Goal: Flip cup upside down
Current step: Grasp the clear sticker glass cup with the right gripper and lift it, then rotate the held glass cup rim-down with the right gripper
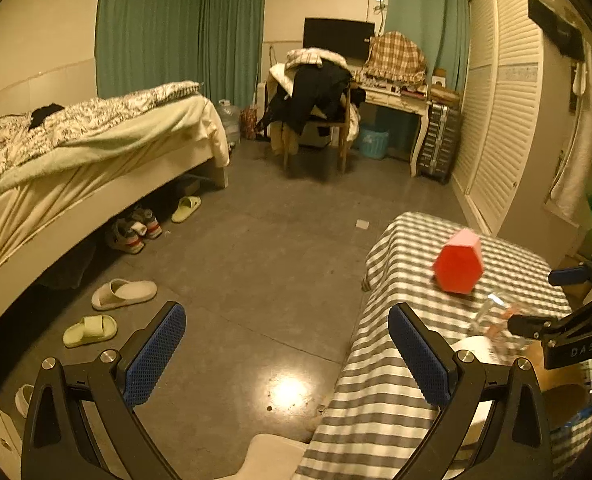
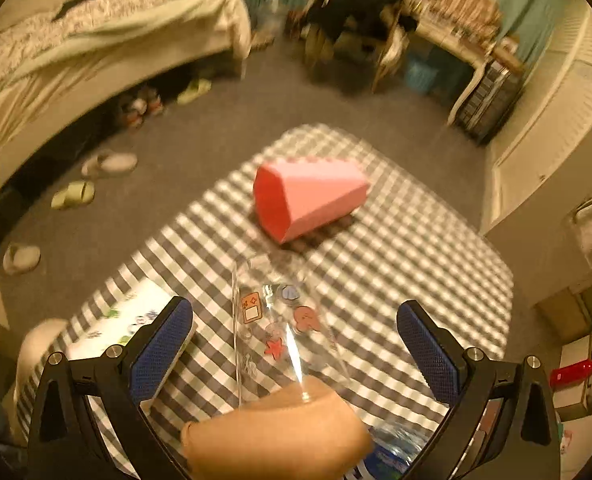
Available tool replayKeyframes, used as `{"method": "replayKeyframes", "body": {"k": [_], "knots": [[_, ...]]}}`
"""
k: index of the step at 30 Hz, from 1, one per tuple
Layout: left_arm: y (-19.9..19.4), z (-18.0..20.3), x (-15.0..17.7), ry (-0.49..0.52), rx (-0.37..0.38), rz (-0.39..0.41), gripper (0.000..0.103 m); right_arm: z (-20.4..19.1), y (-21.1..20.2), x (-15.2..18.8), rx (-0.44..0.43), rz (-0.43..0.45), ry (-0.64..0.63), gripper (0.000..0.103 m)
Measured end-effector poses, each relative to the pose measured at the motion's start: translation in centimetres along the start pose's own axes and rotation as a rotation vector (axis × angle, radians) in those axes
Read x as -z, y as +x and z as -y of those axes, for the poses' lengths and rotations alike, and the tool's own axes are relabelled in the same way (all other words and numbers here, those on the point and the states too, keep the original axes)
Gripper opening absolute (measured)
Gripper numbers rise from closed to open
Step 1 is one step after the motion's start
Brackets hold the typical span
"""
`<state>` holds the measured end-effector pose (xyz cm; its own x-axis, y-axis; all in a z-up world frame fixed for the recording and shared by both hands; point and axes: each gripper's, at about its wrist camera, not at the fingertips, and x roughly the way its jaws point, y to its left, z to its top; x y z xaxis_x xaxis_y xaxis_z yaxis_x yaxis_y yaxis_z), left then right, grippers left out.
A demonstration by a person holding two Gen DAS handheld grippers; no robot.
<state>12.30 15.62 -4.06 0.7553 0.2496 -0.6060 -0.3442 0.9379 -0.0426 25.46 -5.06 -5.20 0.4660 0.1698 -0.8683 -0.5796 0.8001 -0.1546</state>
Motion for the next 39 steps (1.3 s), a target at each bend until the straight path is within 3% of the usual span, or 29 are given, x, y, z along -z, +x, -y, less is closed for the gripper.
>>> {"method": "replayKeyframes", "body": {"k": [3,9,12,15,19,28,34,39], "knots": [[1.6,-0.4,0.3,-0.003,0.002,-0.023,0.103,-0.5,2.5,-0.2,0.003,-0.077,-0.049,0.098],[3.2,-0.6,1.0,-0.011,0.01,-0.05,0.103,-1.3,5.3,-0.4,-0.023,-0.207,-0.107,0.077],[3.3,-0.6,1.1,-0.015,0.013,-0.052,0.103,-1.9,6.4,-0.4,-0.012,-0.243,-0.138,0.065],[3.2,-0.4,0.9,-0.011,0.01,-0.043,0.103,-1.4,6.0,-0.4,-0.041,-0.223,-0.102,0.064],[1.2,-0.2,0.6,-0.007,0.022,-0.008,0.103,-0.9,2.9,-0.6,-0.04,-0.158,-0.063,0.064],[-8.6,0.4,-0.2,-0.001,0.115,0.128,0.103,-0.6,-11.5,0.9,0.047,0.049,0.032,0.064],[-13.8,1.0,1.1,0.027,0.167,0.179,0.103,-2.1,-19.5,6.2,0.074,0.12,0.12,0.064],[-16.4,1.8,3.0,0.056,0.213,0.185,0.103,-3.8,-19.4,12.9,0.015,0.052,0.249,0.064]]}}
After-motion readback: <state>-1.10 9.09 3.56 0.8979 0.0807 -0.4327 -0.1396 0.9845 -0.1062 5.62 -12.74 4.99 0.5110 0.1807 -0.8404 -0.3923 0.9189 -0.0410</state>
